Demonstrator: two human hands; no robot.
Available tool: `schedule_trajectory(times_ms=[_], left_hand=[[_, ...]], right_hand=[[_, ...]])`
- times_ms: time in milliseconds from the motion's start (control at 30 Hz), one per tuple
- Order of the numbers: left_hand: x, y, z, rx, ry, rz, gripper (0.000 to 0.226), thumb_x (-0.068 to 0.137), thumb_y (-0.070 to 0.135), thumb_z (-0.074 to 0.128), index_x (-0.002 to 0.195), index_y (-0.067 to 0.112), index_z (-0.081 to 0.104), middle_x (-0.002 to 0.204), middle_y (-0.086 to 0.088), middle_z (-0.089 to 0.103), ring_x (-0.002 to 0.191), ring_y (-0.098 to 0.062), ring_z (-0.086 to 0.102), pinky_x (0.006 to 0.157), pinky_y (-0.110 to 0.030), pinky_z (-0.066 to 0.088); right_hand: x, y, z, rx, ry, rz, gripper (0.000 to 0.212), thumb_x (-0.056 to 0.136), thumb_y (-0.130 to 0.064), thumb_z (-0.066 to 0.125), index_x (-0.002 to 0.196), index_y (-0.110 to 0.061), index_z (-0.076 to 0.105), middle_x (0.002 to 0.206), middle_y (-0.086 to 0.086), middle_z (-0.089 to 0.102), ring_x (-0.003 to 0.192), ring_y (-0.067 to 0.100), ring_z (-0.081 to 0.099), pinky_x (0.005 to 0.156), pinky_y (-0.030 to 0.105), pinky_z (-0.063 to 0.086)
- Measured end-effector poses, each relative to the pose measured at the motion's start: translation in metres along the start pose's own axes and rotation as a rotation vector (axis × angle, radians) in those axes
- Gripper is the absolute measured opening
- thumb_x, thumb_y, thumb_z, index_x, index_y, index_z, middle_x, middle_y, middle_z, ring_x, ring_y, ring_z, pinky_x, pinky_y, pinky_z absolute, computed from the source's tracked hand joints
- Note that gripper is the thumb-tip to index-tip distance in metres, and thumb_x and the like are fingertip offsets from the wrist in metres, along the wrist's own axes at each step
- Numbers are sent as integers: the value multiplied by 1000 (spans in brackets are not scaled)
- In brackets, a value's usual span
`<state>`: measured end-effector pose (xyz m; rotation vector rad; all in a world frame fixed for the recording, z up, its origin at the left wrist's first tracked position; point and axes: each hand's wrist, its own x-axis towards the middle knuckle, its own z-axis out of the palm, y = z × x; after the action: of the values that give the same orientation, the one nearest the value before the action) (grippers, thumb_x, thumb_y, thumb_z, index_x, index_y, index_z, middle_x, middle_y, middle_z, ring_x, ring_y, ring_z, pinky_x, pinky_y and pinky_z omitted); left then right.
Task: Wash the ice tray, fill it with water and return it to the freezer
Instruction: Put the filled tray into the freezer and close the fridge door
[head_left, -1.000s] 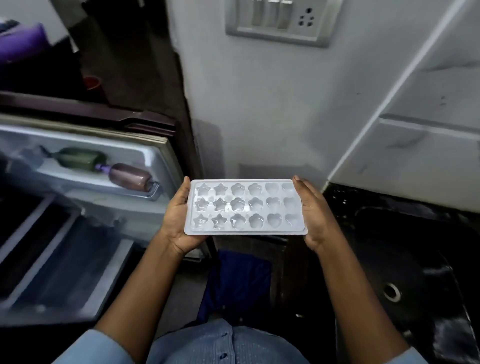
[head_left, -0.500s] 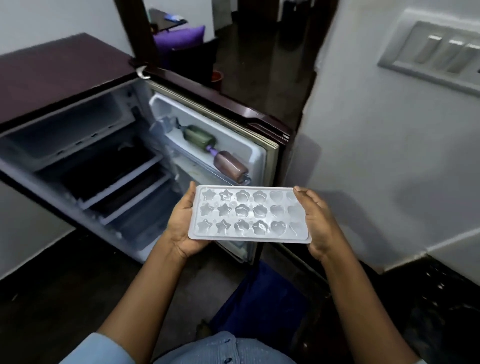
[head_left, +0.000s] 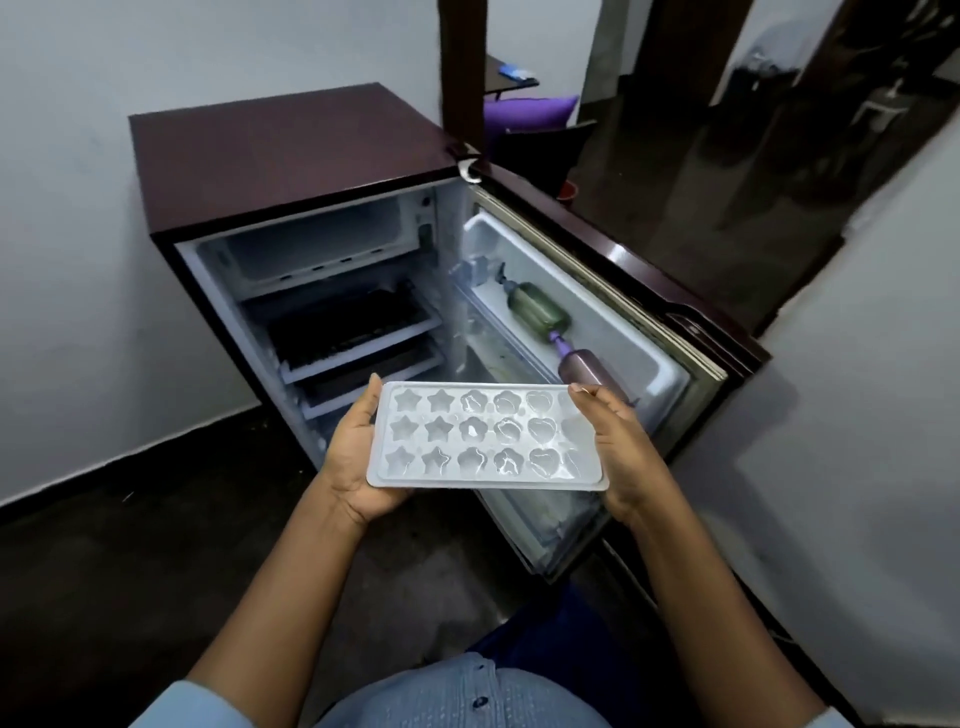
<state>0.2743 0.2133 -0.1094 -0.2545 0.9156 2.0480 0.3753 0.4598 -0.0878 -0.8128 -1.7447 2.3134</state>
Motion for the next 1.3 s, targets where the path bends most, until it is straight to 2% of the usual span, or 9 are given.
schedule_trajectory(times_ms=[233,400,467,600,700,800,933,1100,1300], left_hand=[[-13,33,-30,-48,31,84,87,101,74,36,144,2,62,149,-25,58,129,-46,63,97,-62,57],[-24,57,-49,-85,64,127,86,101,74,34,123,4,78,139,-24,66,116,-44,71,84,-59,63],[-30,66,-58,-101,87,155,84,101,73,36,130,3,73,140,-25,65,116,-45,71,83,-59,63],[-39,83,-75,-119,148,209,80,102,70,35,134,5,70,140,-24,66,113,-44,72,88,-58,62],[-43,94,-85,-119,219,245,78,103,67,32,131,7,73,138,-22,67,112,-43,73,102,-58,50],[-47,106,-90,-141,255,287,71,102,60,35,116,8,82,133,-21,70,108,-41,75,99,-55,52],[-46,121,-87,-144,272,348,61,88,51,47,112,7,83,131,-21,72,105,-40,76,96,-50,54],[-28,134,-85,-183,373,431,58,101,44,38,119,4,77,131,-23,71,104,-41,76,85,-51,64],[5,140,-78,-127,581,529,50,106,35,36,121,5,73,123,-20,75,102,-36,76,83,-47,62]], right_hand=[[29,-4,51,-27,-66,37,10,101,-29,66,93,-24,71,95,4,75,90,27,70,85,46,56],[47,-4,89,-58,-121,63,10,100,-32,67,98,-23,71,103,9,75,95,32,70,89,53,55],[53,-4,106,-72,-141,70,11,100,-32,67,100,-22,71,104,10,76,92,30,72,86,49,57],[66,-3,136,-90,-204,80,13,101,-32,66,102,-19,70,104,12,77,86,29,74,84,49,58],[78,-4,156,-95,-226,92,19,100,-33,67,110,-17,69,115,17,76,98,38,73,92,59,56],[90,-9,176,-99,-256,105,23,100,-33,67,115,-15,66,121,19,74,105,40,72,97,64,53],[114,-12,194,-129,-278,119,26,100,-32,68,117,-12,66,121,22,72,98,36,72,94,60,55],[151,-14,204,-137,-308,148,22,101,-27,65,115,-10,63,119,23,73,95,36,73,76,44,60],[193,-25,210,-127,-315,163,19,102,-24,62,113,-9,58,124,22,72,112,43,70,95,64,56]])
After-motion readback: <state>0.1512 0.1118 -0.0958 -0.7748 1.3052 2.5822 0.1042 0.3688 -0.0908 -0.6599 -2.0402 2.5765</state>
